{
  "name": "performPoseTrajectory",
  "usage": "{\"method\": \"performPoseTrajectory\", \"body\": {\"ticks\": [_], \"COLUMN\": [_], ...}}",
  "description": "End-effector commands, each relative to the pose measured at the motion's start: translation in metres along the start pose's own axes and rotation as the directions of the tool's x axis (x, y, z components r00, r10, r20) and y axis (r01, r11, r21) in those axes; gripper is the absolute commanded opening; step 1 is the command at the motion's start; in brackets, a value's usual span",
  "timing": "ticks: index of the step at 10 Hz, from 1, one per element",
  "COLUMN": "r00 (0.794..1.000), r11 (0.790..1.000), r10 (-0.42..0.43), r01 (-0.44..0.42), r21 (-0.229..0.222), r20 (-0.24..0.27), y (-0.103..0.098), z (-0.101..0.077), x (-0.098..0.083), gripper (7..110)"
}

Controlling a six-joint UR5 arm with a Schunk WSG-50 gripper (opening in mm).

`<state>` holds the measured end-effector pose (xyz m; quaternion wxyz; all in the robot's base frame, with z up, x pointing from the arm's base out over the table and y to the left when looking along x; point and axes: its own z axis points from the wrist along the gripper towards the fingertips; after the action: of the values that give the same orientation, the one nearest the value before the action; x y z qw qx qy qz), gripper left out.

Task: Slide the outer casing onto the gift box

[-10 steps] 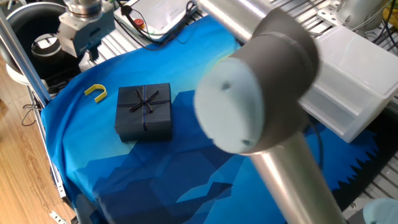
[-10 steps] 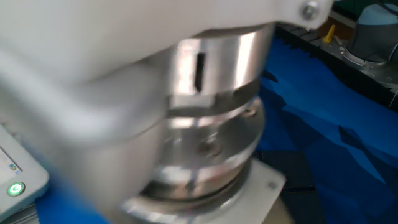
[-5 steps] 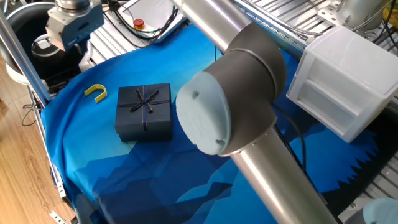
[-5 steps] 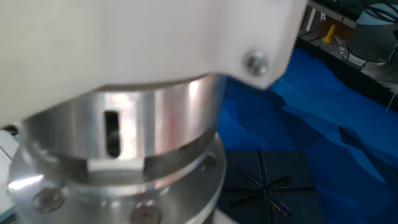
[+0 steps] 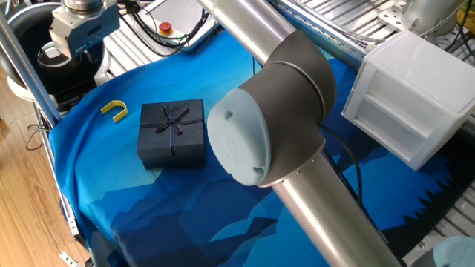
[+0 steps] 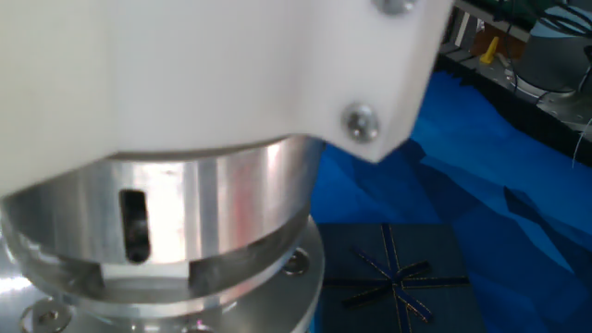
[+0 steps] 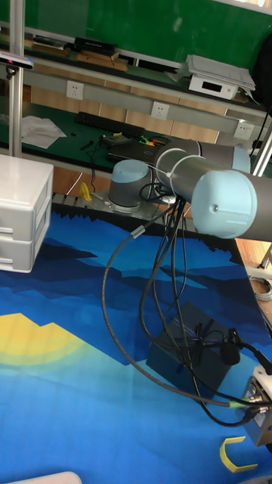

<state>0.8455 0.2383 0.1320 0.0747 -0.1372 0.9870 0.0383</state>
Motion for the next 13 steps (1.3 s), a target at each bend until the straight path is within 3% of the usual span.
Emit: {"method": "performPoseTrajectory", "body": {"ticks": [1, 4, 6, 7, 9, 11, 13], "r00": [1.000, 0.999, 0.997, 0.994, 0.995, 0.999, 1.000], "r11": [1.000, 1.000, 1.000, 0.999, 0.999, 1.000, 1.000], "r10": [0.006, -0.005, -0.022, -0.033, -0.033, -0.028, 0.013], "r01": [-0.006, 0.005, 0.021, 0.031, 0.030, 0.028, -0.013], "r21": [-0.022, -0.006, -0.015, -0.024, -0.025, 0.001, -0.007], "r20": [0.002, -0.048, -0.075, -0.104, -0.091, -0.030, -0.013], "y": [0.007, 0.004, -0.006, -0.009, -0.012, -0.018, -0.016], "z": [-0.001, -0.001, 0.006, 0.001, 0.000, 0.002, 0.002], "x": [0.019, 0.082, 0.110, 0.119, 0.116, 0.100, 0.096], "gripper": [7, 7, 7, 7, 7, 7, 7]}}
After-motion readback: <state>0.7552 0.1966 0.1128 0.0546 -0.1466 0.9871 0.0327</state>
